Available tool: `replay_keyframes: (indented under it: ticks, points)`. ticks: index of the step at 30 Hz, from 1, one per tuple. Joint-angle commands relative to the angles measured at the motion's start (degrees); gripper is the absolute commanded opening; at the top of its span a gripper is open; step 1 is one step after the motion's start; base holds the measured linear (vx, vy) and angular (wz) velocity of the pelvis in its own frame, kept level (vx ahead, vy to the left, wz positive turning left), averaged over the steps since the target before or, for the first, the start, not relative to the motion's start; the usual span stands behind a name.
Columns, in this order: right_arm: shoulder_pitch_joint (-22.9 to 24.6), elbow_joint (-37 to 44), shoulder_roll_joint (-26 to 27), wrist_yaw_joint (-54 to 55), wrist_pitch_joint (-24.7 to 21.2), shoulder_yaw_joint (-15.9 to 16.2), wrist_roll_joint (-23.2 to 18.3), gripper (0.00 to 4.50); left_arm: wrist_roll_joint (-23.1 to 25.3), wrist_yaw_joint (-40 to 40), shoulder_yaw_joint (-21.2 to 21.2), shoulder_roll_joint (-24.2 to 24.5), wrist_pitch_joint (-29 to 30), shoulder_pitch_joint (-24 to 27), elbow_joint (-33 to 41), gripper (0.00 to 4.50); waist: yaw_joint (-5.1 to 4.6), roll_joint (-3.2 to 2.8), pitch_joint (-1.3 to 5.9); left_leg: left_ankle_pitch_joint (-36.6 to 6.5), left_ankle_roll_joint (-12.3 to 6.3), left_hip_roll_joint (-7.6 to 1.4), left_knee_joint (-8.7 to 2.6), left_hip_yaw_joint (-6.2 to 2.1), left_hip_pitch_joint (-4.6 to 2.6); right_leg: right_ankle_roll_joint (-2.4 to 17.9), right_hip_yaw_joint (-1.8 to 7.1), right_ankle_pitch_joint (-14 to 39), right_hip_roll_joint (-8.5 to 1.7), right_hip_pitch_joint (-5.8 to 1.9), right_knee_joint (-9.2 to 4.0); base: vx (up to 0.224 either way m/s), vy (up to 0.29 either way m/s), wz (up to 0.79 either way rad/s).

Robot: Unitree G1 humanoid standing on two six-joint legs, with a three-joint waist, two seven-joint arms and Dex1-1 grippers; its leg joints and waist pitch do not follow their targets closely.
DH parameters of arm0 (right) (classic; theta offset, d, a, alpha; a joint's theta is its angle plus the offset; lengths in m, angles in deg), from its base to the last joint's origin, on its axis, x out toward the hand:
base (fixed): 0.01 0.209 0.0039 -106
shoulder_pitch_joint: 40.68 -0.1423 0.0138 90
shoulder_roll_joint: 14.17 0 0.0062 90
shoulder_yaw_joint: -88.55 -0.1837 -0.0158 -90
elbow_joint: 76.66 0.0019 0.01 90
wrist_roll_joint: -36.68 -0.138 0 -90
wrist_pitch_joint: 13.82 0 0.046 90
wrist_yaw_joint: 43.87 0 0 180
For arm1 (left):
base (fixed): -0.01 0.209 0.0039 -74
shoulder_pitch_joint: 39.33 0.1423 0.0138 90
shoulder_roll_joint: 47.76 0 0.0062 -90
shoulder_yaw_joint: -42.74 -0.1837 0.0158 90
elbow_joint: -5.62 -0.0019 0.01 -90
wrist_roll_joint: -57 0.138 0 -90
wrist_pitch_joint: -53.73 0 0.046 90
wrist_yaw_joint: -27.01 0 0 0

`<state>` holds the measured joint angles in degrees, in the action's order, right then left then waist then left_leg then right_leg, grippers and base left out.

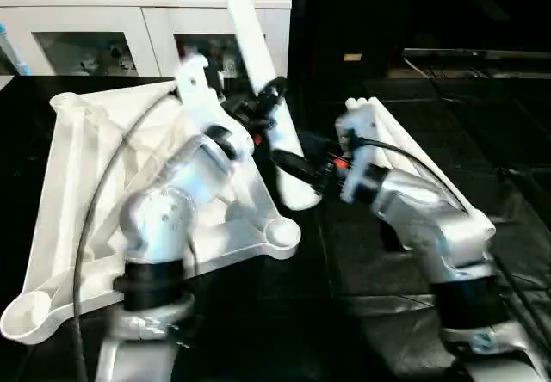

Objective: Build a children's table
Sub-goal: Pick table leg

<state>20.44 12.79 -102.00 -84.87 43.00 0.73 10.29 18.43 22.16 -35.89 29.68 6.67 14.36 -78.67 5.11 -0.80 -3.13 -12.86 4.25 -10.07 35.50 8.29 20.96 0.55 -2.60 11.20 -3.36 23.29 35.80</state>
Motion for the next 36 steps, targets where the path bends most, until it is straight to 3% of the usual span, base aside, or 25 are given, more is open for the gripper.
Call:
replay_keyframes:
  ticks: [1,10,12,15,22,28,31,32,36]
  points:
    - [-0.4,1.8,-1.0,-1.7,-3.0,-1.8,-2.8,3.44,-0.5,-3.5,-0.9,1.5,0.9,-1.1,0.2,1.83,0.2,-0.25,4.01,0.3,-2.0,-1.79,-3.71,-0.24,0.02,12.4,2.36,0.0,-3.6,-4.04,-3.34,0.0,0.0,0.0]
    - [-3.7,-1.6,-3.7,-3.7,-2.0,-5.0,-4.5,3.44,-3.1,-14.5,-4.1,8.1,4.2,-2.2,0.9,1.83,0.28,-0.11,3.99,0.1,-1.25,-1.85,-3.81,-0.08,-0.06,13.6,2.33,1.8,-3.8,-3.85,-3.2,0.0,0.0,0.0]
    - [-4.5,-1.7,-6.1,-6.3,-5.2,-3.6,-4.8,3.44,-2.8,-16.1,-4.8,9.1,4.1,-2.8,0.5,1.83,0.28,0.01,4.01,0.4,-1.28,-1.75,-3.74,-0.03,-0.03,13.6,2.32,1.3,-3.66,-4.03,-3.16,0.0,0.0,0.0]
    - [-4.8,-1.8,-6.6,-6.5,-6.4,-3.4,-4.8,3.44,-2.3,-16.2,-4.9,9.2,4.3,-3.1,0.2,1.83,0.34,0.18,4.06,1.6,-1.83,-1.7,-3.62,0.01,0.17,13.9,2.38,-0.3,-3.75,-4.19,-3.02,0.0,0.0,0.0]
    - [-6.3,-4.1,-8.1,-8.8,-6.2,0.0,-2.6,3.44,-2.9,-19.3,-6.0,10.1,4.3,-3.6,0.2,1.83,0.31,0.27,4.04,0.3,-1.6,-1.78,-3.66,0.13,0.02,14.1,2.35,1.8,-3.79,-4.04,-3.2,0.0,0.0,0.0]
    - [-7.6,-5.9,-10.5,-18.6,-9.8,1.3,-7.0,3.44,-4.5,-24.3,-7.8,11.8,5.5,-3.9,1.8,1.83,0.46,0.3,4.13,1.1,-2.89,-1.82,-3.54,0.07,0.12,14.8,2.33,0.1,-3.79,-4.1,-2.96,0.0,0.0,0.0]
    - [-7.7,-6.2,-11.0,-20.4,-10.8,1.8,-7.8,3.44,-5.0,-25.5,-8.3,12.2,6.0,-4.0,2.4,1.83,0.47,0.33,4.13,1.2,-2.8,-1.87,-3.49,0.12,0.13,15.5,2.3,-0.2,-3.84,-4.06,-2.88,0.0,0.0,0.0]
    - [-7.7,-6.2,-11.1,-20.9,-11.0,2.0,-8.1,3.44,-5.0,-25.8,-8.5,12.3,6.0,-4.0,2.5,1.83,0.55,0.75,4.09,0.9,-3.02,-1.87,-3.58,0.14,0.16,15.5,2.32,0.5,-3.9,-4.23,-2.9,0.0,0.0,0.0]
    - [-6.9,-5.0,-12.2,-24.4,-11.6,4.5,-7.9,3.44,-5.7,-27.4,-9.1,12.3,6.8,-4.0,3.6,1.83,0.61,0.6,4.04,0.9,-2.93,-2.03,-3.54,0.14,0.12,15.2,2.33,1.5,-3.98,-4.06,-3.0,0.0,0.0,0.0]
